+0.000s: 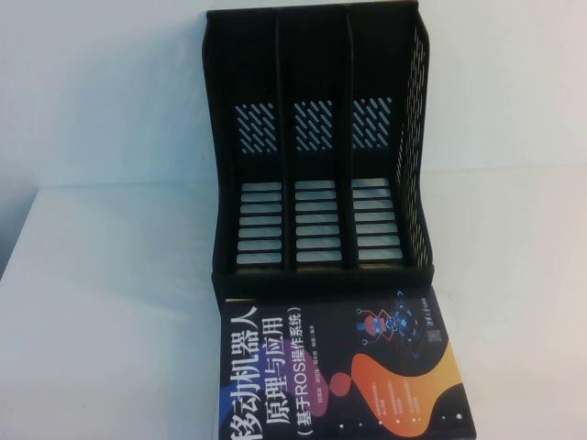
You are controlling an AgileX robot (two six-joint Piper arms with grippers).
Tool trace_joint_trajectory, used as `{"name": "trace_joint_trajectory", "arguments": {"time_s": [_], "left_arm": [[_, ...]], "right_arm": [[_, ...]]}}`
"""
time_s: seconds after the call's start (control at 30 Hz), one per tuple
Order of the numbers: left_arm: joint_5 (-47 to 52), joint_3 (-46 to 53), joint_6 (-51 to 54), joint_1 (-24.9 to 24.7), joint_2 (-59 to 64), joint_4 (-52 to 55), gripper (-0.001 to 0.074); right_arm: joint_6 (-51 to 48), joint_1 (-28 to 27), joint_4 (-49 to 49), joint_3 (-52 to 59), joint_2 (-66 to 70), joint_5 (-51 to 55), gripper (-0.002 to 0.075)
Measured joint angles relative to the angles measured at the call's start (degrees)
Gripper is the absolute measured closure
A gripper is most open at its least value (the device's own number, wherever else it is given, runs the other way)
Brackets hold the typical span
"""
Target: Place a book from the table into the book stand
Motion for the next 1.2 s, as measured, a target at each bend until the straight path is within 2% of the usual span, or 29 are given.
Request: {"name": "trace_joint_trajectory", "arguments": {"time_s": [0.27,0.5,0.6,0.9,1.2], "left_arm": [[-6.3,0.0,0.0,0.0,0.0,0.0,0.0738],[-24.0,0.0,0.0,0.0,0.0,0.0,0.0738],[-28.3,0.0,0.0,0.0,0.0,0.0,0.0738],[-29.9,0.0,1.2,0.0,0.0,0.0,0.0738],[-30.2,0.0,-0.4,0.0,0.0,0.0,0.0738]], "right_arm": [[-0.1,0.0,-1.1,0.3,0.0,-6.2,0.0728],[-0.1,0.0,-1.2,0.3,0.0,-27.1,0.0728],[1.4,0.0,-1.4,0.3,0.0,-34.8,0.0728],[5.8,0.0,-1.1,0.3,0.0,-47.6,0.0728],[6.2,0.0,-1.1,0.3,0.0,-49.8,0.0728]]}}
